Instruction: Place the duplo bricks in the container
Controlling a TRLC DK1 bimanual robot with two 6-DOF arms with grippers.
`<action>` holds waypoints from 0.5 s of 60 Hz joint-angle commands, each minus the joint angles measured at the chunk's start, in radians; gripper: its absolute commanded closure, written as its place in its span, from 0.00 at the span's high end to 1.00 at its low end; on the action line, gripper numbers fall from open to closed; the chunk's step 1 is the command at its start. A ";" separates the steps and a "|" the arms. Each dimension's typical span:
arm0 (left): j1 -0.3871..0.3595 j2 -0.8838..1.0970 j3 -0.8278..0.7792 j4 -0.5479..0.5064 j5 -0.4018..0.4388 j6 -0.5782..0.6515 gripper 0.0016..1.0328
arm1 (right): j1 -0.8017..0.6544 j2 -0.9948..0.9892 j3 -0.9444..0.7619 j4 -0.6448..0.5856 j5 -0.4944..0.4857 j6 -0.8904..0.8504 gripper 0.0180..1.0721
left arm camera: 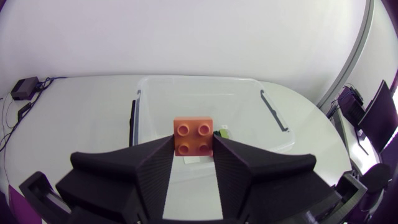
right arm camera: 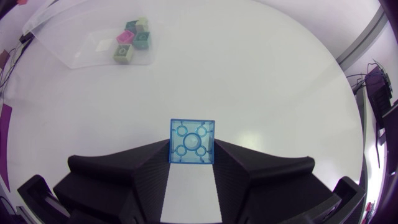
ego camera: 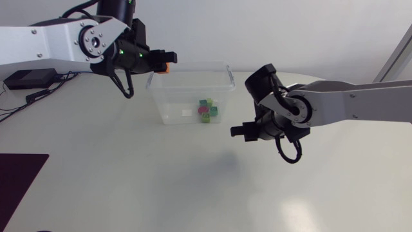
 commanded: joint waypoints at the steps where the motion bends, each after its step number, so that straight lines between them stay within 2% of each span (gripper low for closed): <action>1: 0.012 0.060 0.021 0.036 -0.001 0.024 0.25 | 0.021 -0.031 0.042 -0.024 0.011 -0.015 0.26; 7: 0.030 0.106 0.047 0.064 -0.002 0.037 0.34 | 0.047 -0.052 0.084 -0.062 0.019 -0.015 0.26; 10: 0.033 0.136 0.078 0.062 -0.013 0.070 0.55 | 0.056 -0.063 0.104 -0.073 0.020 -0.021 0.26; 11: 0.033 0.138 0.078 0.062 -0.013 0.070 0.57 | 0.058 -0.068 0.111 -0.074 0.020 -0.024 0.26; 12: 0.033 0.150 0.092 0.062 -0.017 0.075 0.72 | 0.062 -0.072 0.122 -0.079 0.020 -0.027 0.26; 14: 0.033 0.153 0.098 0.062 -0.017 0.075 0.83 | 0.065 -0.075 0.140 -0.086 0.022 -0.033 0.26; 15: 0.032 0.155 0.101 0.062 -0.017 0.075 0.93 | 0.067 -0.075 0.150 -0.089 0.022 -0.039 0.26; 16: 0.030 0.156 0.104 0.062 -0.017 0.075 0.97 | 0.069 -0.075 0.165 -0.094 0.022 -0.045 0.26; 23: 0.018 0.135 0.115 0.027 -0.016 0.075 0.97 | 0.078 -0.071 0.256 -0.099 0.022 -0.082 0.26; 30: 0.003 0.092 0.133 -0.080 -0.017 0.083 0.97 | 0.081 -0.034 0.343 -0.103 0.022 -0.107 0.26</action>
